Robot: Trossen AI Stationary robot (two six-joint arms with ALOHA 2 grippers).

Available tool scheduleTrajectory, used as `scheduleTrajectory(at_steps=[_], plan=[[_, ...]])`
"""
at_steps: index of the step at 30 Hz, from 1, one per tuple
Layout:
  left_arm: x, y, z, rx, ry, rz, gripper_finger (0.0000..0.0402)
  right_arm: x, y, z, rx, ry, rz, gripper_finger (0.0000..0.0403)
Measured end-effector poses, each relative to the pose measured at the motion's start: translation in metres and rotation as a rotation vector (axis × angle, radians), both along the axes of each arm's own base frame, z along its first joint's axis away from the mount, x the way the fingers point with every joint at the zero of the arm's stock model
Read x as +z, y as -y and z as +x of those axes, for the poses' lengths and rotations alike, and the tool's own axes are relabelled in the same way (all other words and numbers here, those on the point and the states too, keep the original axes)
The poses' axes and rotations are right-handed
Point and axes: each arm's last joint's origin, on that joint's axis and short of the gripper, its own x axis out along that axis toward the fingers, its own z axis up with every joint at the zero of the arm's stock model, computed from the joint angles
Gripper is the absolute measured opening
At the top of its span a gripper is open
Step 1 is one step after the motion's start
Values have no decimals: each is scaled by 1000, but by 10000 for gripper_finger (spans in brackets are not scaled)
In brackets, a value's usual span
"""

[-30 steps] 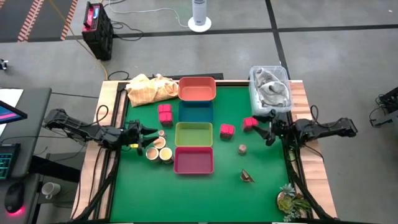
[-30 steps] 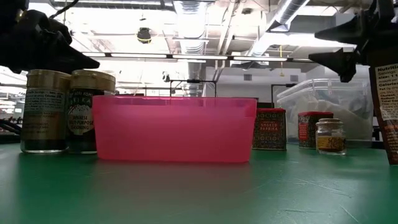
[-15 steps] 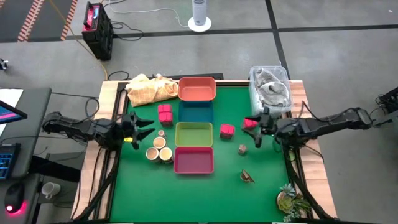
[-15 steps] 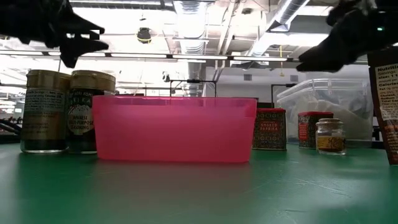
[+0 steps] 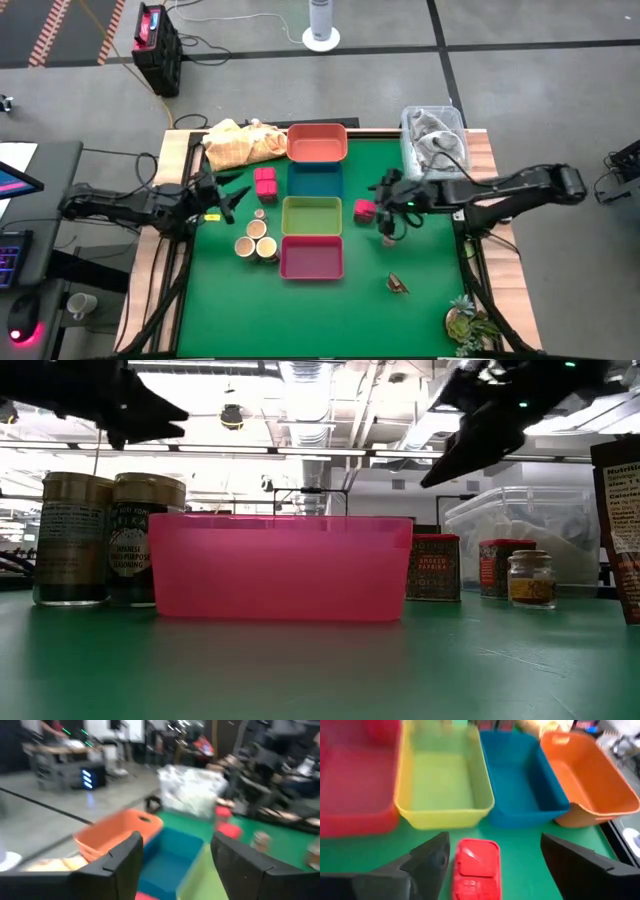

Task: Sort spices by type
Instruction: Put the bottom right red seasoning bottle into the green bin

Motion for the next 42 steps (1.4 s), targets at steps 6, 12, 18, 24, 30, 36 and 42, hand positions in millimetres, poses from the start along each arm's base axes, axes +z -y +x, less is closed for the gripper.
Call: scheduleTrajectory(at_steps=[6, 12, 18, 24, 30, 36, 42], plan=[[28, -6, 7, 90, 69, 100, 248, 12, 11, 31, -20, -264, 52, 386], [48, -7, 10, 97, -5, 102, 248, 4, 16, 58, -34, -457, 157, 383], [43, -7, 13, 76, -77, 85, 248, -11, 11, 74, -72, -536, 200, 380], [40, -7, 13, 75, -111, 90, 248, -26, 9, 76, -108, -622, 220, 380], [39, -7, 13, 74, -111, 84, 248, -31, 14, 73, -138, -676, 230, 369], [38, -6, 13, 47, -126, 79, 248, -32, 21, 68, -156, -724, 248, 321], [35, -5, 14, 14, -153, 79, 248, -32, 26, 67, -134, -732, 254, 244]])
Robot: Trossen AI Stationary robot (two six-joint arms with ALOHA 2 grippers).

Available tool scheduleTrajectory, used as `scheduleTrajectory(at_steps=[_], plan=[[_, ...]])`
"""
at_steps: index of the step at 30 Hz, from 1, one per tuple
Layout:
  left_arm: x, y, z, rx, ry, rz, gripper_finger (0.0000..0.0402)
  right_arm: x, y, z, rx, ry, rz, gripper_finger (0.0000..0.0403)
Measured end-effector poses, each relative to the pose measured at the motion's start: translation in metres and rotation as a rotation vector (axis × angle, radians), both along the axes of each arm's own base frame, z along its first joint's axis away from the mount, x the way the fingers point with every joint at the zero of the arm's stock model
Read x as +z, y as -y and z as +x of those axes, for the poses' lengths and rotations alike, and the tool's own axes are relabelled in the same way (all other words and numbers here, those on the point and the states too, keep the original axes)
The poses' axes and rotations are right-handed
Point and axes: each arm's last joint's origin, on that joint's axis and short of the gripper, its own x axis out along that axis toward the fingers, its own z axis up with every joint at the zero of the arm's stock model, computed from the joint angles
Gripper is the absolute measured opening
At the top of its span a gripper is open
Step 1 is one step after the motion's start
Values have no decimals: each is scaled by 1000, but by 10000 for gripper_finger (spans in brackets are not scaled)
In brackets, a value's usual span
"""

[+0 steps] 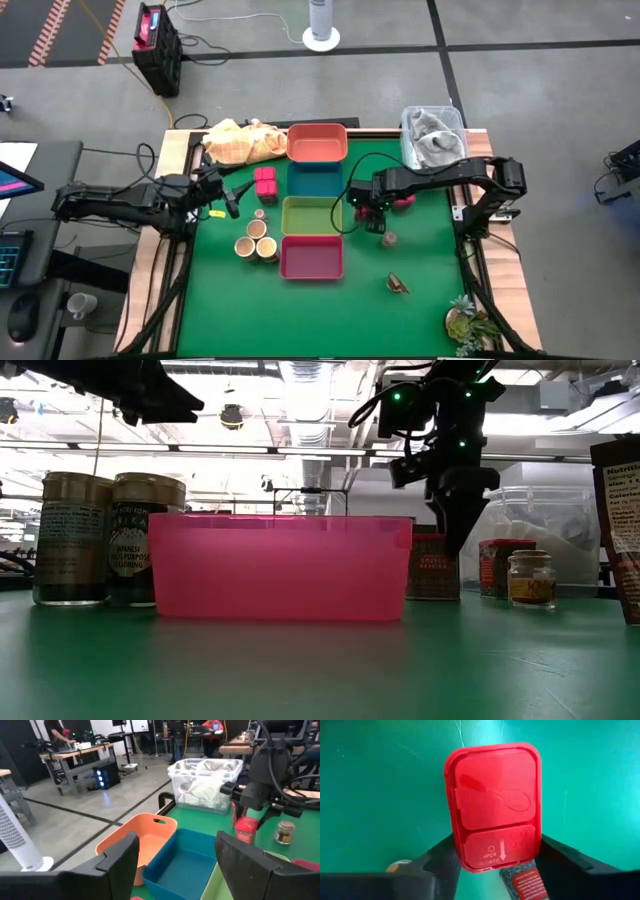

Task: Sort spices by type
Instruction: Put the bottom right red seasoning bottle into the green bin

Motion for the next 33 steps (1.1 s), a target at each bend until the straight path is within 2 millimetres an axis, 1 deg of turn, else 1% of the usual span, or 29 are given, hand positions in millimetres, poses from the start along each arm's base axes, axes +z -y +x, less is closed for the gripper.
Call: scheduleTrajectory(at_steps=[1, 6, 9, 13, 16, 20, 25, 28, 33], plan=[[0, 0, 0, 0, -1, 0, 248, 0, 1, 0, 4, 1, -1, 234], [0, 0, 0, 0, 0, -1, 248, 1, 1, 0, 37, -8, -3, 233], [-1, 0, 0, -2, -15, -1, 248, 9, 2, 1, 54, -23, -6, 233], [-2, 0, -1, -1, -34, -12, 247, 32, 3, 9, 66, 7, -36, 233], [4, 0, -2, 3, -41, -48, 241, 50, 3, 14, 85, 35, -52, 233], [9, 0, -4, 10, -58, -90, 232, 76, 3, 20, 102, 96, -69, 233], [10, 0, -4, 13, -72, -100, 228, 106, 0, 28, 125, 196, -87, 233], [10, 0, -4, 13, -72, -98, 228, 116, -5, 34, 165, 264, -104, 234], [11, 0, -4, 12, -65, -97, 228, 123, -15, 44, 256, 363, -135, 229]])
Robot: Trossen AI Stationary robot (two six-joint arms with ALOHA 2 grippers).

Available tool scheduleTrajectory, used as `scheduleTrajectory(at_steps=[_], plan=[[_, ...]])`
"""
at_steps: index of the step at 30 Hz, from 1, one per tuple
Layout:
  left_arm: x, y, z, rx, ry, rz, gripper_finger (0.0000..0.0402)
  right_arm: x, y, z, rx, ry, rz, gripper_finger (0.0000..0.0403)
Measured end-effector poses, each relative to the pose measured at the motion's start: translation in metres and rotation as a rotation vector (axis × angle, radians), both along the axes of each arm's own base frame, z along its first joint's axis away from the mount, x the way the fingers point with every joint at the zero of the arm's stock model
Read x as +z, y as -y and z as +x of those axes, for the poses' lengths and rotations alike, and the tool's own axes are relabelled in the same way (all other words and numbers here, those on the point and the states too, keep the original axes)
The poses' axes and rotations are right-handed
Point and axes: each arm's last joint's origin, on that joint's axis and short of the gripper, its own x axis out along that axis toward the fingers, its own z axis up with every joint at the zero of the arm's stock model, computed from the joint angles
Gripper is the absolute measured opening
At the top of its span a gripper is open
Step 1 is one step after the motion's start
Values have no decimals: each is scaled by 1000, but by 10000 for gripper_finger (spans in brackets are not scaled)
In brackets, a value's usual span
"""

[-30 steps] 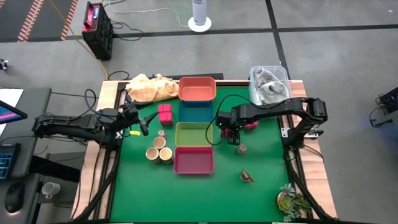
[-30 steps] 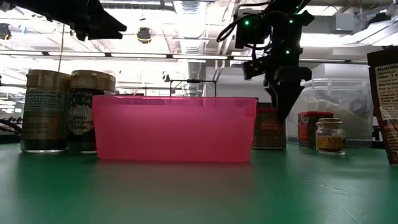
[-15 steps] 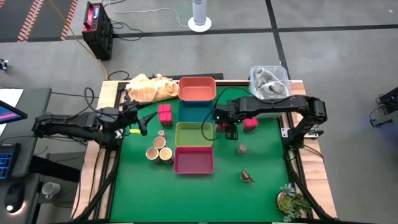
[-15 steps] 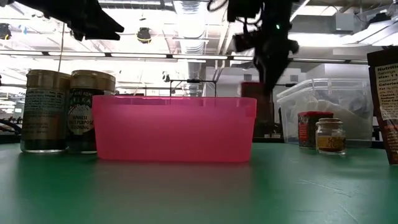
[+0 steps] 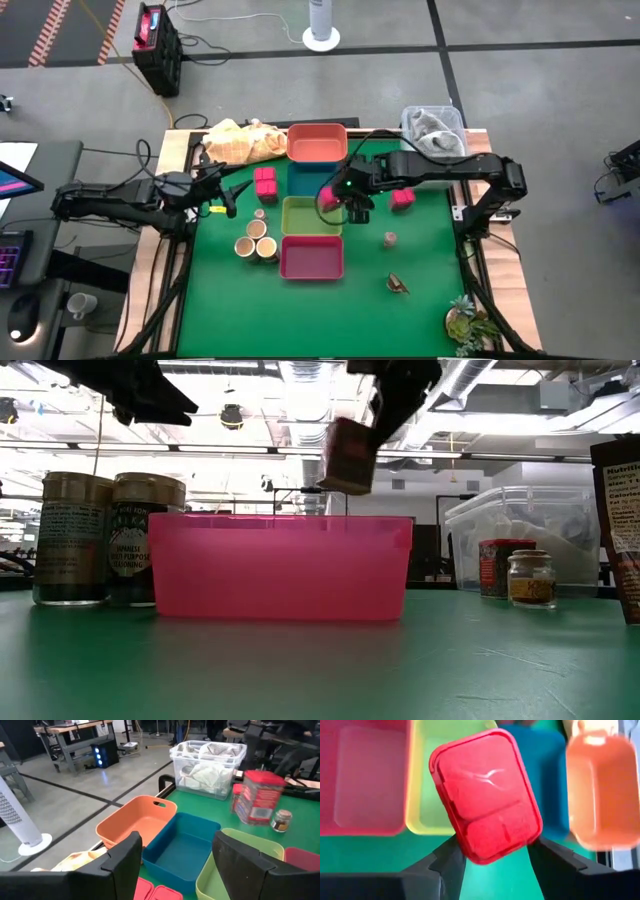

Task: Sort spices by type
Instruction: Put the bottom right red seasoning bottle into the green bin

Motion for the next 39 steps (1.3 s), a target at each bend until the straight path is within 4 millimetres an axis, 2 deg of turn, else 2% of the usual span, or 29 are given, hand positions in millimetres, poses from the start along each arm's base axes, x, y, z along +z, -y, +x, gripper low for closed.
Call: scheduleTrajectory(at_steps=[7, 13, 18, 21, 28, 31, 39], plan=[[0, 0, 0, 0, 0, 0, 228, -10, -6, 19, 76, 35, -34, 192], [-1, 0, 0, 0, -10, 1, 228, -30, -5, 31, 90, -51, -31, 153], [-1, 0, 1, 1, -13, 4, 228, -27, -7, 42, 138, 42, -19, 153], [-2, 0, 3, 1, -26, 4, 228, -37, -8, 54, 187, 73, 31, 178], [-7, 0, 11, -1, -74, 10, 228, -76, -8, 80, 240, 49, 19, 284], [-8, 0, 13, 0, -82, 10, 228, -86, -7, 87, 238, 34, 21, 319], [-8, 0, 14, -2, -84, 19, 228, -112, 0, 110, 204, -3, 41, 377]])
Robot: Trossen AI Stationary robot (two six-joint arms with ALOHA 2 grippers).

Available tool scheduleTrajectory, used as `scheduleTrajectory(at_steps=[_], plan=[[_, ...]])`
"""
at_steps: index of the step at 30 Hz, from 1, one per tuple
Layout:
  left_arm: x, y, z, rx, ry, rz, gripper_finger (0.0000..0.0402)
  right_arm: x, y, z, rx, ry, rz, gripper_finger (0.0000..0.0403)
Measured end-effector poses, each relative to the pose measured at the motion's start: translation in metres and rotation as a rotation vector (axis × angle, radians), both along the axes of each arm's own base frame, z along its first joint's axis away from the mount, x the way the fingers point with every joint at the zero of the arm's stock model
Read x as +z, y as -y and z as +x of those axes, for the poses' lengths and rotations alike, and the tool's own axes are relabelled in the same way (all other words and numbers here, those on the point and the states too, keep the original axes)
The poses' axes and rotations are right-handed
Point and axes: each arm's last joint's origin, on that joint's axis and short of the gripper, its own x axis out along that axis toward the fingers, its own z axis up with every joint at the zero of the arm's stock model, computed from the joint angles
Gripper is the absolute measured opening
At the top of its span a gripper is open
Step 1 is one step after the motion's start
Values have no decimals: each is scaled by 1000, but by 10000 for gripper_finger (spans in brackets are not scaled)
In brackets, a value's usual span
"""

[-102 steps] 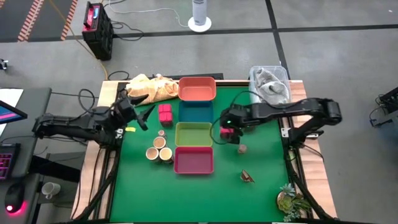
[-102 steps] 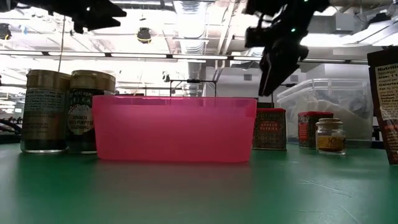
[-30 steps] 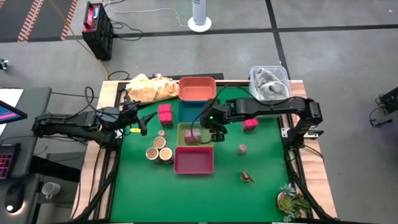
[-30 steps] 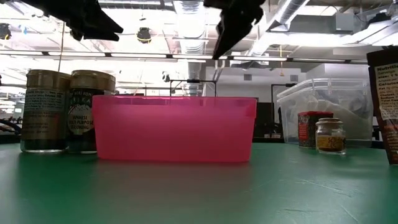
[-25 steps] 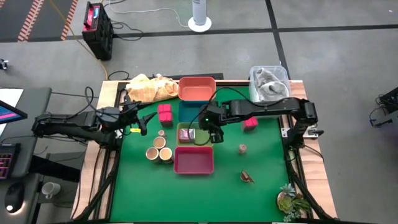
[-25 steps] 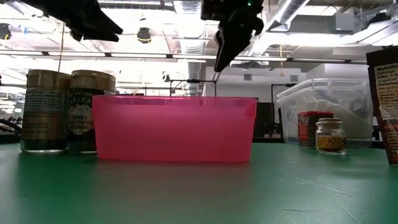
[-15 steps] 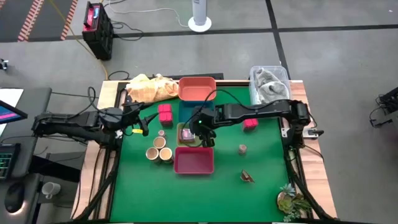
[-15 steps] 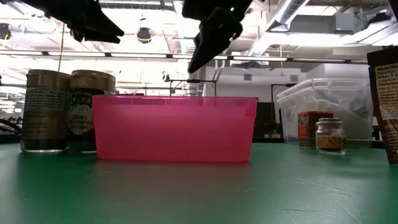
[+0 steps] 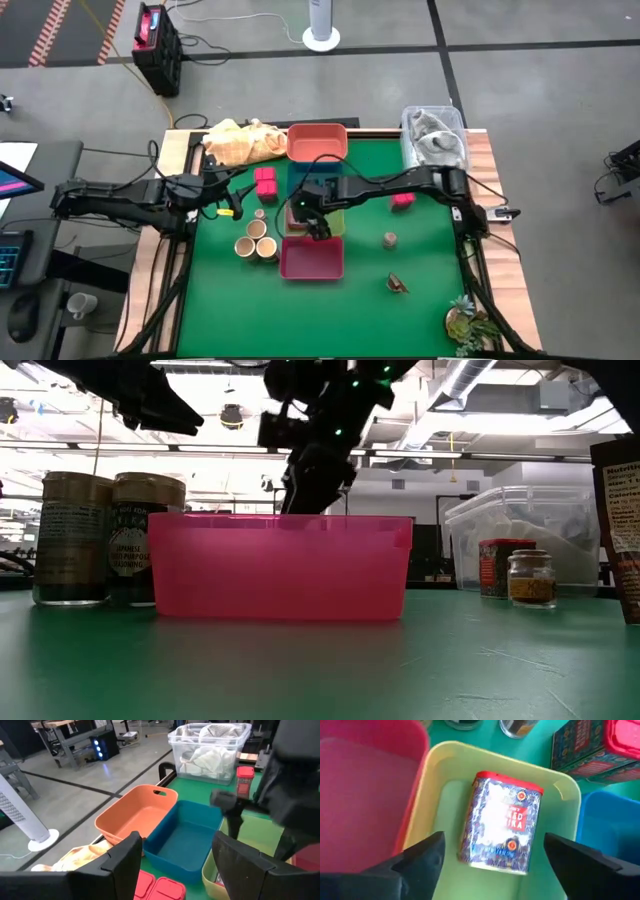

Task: Sort spices by type
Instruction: Put the bottom right red seasoning bottle into the green bin

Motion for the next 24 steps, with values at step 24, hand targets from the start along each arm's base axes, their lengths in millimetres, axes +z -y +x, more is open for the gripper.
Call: scheduleTrajectory(at_steps=[24], plan=[[-2, 0, -1, 0, -19, -2, 228, -45, 22, 26, -117, -182, 82, 394]])
